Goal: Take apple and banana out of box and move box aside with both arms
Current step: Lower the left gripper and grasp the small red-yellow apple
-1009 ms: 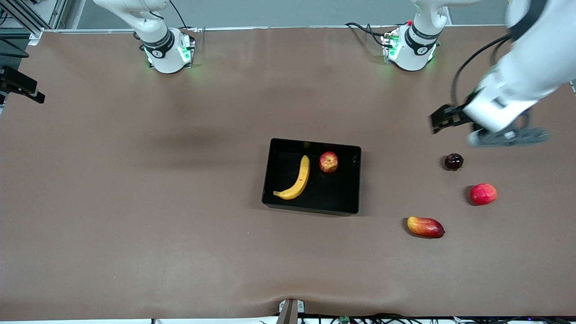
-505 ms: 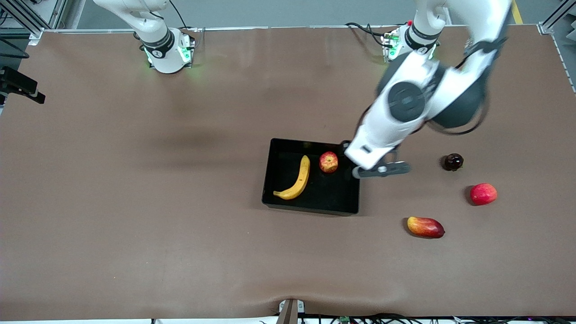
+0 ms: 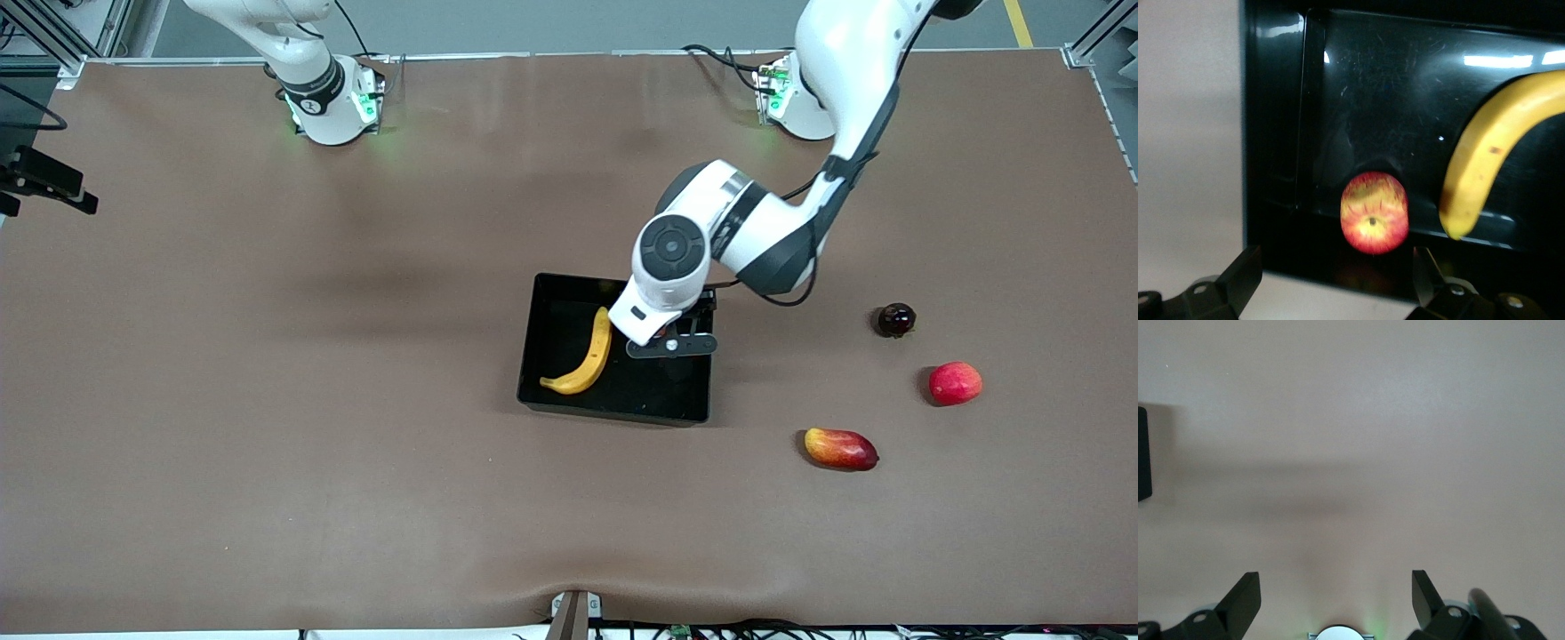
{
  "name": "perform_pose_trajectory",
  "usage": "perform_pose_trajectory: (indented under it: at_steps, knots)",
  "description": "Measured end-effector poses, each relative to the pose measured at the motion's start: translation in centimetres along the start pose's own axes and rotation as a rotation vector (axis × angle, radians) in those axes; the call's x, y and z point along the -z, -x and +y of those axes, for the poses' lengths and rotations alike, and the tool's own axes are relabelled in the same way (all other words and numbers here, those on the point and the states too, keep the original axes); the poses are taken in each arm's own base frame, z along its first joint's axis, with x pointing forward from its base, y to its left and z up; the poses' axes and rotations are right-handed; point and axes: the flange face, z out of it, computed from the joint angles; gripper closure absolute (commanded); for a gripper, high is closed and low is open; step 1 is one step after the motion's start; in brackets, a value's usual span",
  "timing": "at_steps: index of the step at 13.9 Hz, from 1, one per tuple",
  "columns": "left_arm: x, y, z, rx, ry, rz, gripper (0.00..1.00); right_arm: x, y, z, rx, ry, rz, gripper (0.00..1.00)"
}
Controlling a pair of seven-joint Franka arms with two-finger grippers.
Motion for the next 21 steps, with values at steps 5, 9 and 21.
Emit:
perform_pose_trajectory:
  at_steps: [5,9,21]
  knots:
    - [-6.2,0.8,0.3,0.026,0.036,0.015,0.0,-1.4,-1.0,0.2,-0.002,-0.002,-0.028,0.0]
    - [-7.9,1.3,0.3,0.043,0.044,-0.034,0.0,-1.4,-0.9,0.2,-0.002,-0.002,-0.028,0.0]
    - [-8.2,1.9,1.0,0.041,0.07,-0.063,1.0,-3.7,-2.3,0.4,-0.004,-0.007,-0.076,0.0]
